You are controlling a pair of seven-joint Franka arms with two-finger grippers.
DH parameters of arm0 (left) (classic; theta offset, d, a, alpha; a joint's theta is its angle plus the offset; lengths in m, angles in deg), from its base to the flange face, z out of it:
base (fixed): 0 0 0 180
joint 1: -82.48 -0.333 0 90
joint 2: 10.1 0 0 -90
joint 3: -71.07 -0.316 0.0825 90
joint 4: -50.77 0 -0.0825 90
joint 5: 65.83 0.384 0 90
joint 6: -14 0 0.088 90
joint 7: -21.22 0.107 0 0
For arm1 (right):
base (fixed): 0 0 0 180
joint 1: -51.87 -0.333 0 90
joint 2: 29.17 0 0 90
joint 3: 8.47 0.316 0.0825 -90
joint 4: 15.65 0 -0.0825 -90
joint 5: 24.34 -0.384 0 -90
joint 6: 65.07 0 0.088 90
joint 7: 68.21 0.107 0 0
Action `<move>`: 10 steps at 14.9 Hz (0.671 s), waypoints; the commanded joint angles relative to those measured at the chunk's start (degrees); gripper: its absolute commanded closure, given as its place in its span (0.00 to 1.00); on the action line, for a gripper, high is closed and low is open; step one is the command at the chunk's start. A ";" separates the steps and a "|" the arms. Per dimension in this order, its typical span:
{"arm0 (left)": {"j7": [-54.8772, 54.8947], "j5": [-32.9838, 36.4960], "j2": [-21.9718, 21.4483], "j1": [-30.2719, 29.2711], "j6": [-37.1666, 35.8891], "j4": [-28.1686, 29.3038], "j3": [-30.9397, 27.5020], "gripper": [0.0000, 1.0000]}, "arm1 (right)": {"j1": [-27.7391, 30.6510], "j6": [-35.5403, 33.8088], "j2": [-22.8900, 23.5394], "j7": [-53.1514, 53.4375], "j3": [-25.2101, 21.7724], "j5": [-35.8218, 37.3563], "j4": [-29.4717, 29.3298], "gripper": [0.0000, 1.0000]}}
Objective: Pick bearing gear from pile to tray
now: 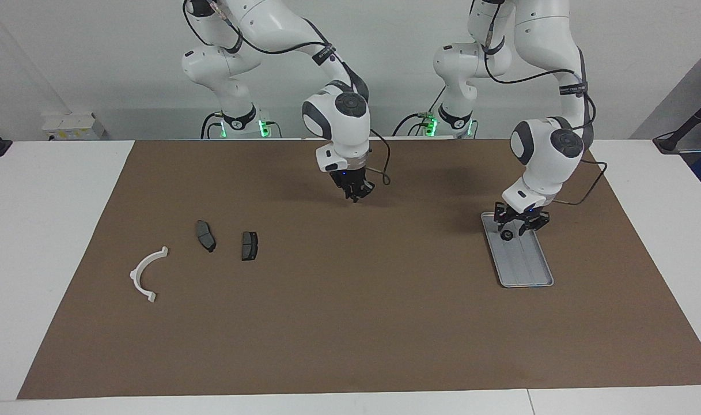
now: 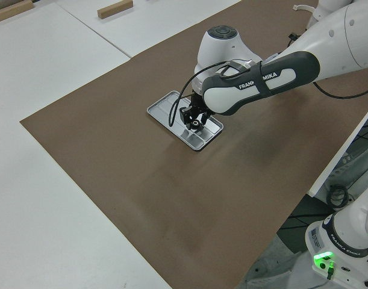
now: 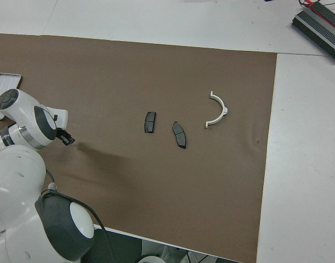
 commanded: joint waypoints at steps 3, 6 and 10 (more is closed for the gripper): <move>-9.55 0.22 -6.06 4.39 -8.49 -1.33 0.81 0.43 | -0.30 3.57 2.74 2.36 -0.21 3.90 0.54 1.00; -15.81 0.13 -6.33 8.70 -8.32 -1.42 0.81 0.42 | -0.22 4.54 3.19 2.45 -0.21 4.16 0.45 1.00; -16.44 0.13 -6.42 9.06 -8.14 -1.42 0.81 0.42 | 0.22 4.10 3.27 3.15 -0.21 4.16 0.37 0.76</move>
